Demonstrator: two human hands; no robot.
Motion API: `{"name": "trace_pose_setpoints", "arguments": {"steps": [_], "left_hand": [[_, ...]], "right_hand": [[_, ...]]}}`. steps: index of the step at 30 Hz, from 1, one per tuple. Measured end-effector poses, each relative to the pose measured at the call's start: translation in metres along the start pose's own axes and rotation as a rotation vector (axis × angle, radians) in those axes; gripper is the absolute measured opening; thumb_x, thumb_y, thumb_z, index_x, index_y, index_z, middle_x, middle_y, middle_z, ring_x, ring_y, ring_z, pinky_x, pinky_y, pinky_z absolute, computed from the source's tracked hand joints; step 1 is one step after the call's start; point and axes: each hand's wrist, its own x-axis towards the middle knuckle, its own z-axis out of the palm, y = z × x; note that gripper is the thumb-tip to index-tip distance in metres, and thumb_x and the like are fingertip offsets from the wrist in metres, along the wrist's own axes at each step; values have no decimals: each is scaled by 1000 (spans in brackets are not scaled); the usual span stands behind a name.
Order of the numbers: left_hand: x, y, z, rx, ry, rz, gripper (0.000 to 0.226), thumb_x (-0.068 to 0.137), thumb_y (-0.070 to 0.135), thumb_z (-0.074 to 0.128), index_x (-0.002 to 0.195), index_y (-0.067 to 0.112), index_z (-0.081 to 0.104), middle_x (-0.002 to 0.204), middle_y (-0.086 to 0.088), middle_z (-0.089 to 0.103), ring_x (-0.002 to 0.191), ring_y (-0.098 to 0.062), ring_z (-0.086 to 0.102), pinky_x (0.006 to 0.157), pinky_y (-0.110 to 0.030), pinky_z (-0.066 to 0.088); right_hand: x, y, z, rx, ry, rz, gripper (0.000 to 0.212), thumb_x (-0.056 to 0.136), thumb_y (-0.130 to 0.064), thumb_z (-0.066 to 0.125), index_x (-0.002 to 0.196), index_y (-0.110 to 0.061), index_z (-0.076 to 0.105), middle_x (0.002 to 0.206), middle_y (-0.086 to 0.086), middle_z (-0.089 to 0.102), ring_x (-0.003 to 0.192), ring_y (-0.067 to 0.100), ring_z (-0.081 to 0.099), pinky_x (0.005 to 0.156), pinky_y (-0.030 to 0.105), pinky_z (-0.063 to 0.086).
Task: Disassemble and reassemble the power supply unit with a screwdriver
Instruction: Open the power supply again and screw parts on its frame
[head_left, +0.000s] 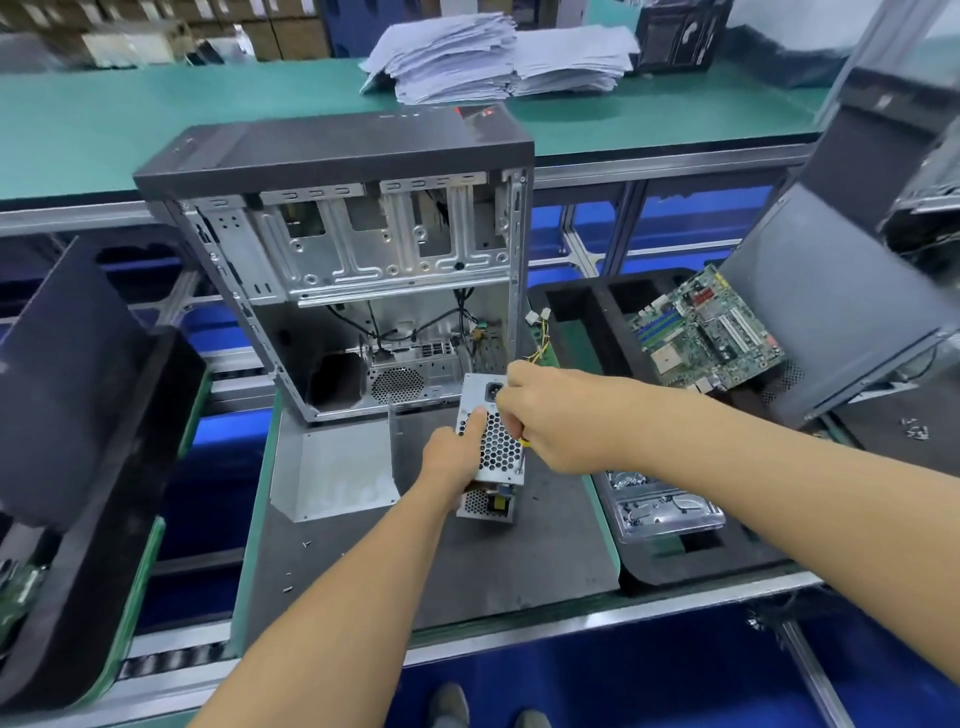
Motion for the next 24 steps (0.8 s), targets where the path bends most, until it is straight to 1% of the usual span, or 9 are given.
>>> {"name": "trace_pose_setpoints", "arguments": {"steps": [2, 4, 6, 8, 10, 13, 16, 20, 24], "left_hand": [[-1, 2, 0, -1, -19, 6, 54, 95, 60, 49, 82, 8, 53, 73, -3, 60, 63, -20, 55, 58, -30, 44], [2, 1, 0, -19, -32, 4, 60, 94, 61, 51, 93, 2, 63, 89, -10, 71, 80, -28, 68, 75, -40, 58], [5, -3, -1, -28, -43, -4, 63, 93, 62, 52, 104, 2, 65, 97, -14, 73, 91, -32, 71, 86, -47, 58], [9, -6, 1, -59, -60, -2, 63, 92, 62, 53, 105, 2, 65, 99, -15, 74, 92, -33, 71, 87, -50, 58], [10, -5, 3, -54, -56, -13, 64, 91, 63, 53, 105, 2, 64, 101, -16, 72, 94, -36, 70, 88, -52, 57], [9, -3, 3, -48, -49, -38, 66, 89, 65, 53, 106, 2, 62, 105, -17, 70, 95, -37, 69, 88, -52, 57], [6, 0, 2, -23, -21, -38, 63, 91, 64, 52, 103, 3, 61, 104, -16, 71, 90, -32, 69, 85, -46, 58], [2, 3, 1, 30, 2, -19, 71, 92, 65, 49, 116, -2, 58, 101, -12, 67, 84, -26, 63, 76, -35, 52], [1, 5, 3, 50, 4, -10, 73, 92, 65, 48, 120, -2, 56, 111, -19, 68, 91, -29, 65, 83, -41, 55]], "right_hand": [[2, -3, 0, -76, 9, 53, 15, 99, -11, 50, 111, -15, 56, 110, 7, 47, 86, 27, 57, 76, 38, 50], [6, -6, 1, -223, 47, 153, 17, 102, -14, 48, 118, -15, 55, 97, 7, 48, 88, 32, 59, 68, 38, 47], [5, -4, 1, -261, -21, 245, 24, 104, -21, 47, 128, -19, 52, 95, 8, 45, 97, 36, 59, 65, 39, 43], [3, -1, -2, -131, -79, 245, 27, 102, -29, 51, 125, -16, 49, 114, 10, 48, 100, 35, 58, 70, 38, 44], [2, -1, -5, -134, -76, 175, 24, 99, -22, 53, 122, -14, 50, 119, 10, 46, 88, 28, 57, 70, 34, 42], [3, -5, -4, -319, -16, 105, 20, 98, -14, 50, 117, -11, 54, 106, 10, 51, 79, 28, 50, 68, 34, 37], [4, -9, -6, -253, -21, 184, 19, 101, -23, 45, 112, -11, 57, 86, 8, 43, 82, 31, 48, 69, 36, 39], [11, -13, -6, -88, -55, 337, 16, 101, -28, 48, 100, -12, 51, 107, 11, 53, 75, 29, 47, 67, 35, 39], [4, -10, -16, -462, -114, 42, 27, 101, -29, 50, 120, -11, 57, 114, 11, 55, 94, 33, 60, 66, 35, 39]]}}
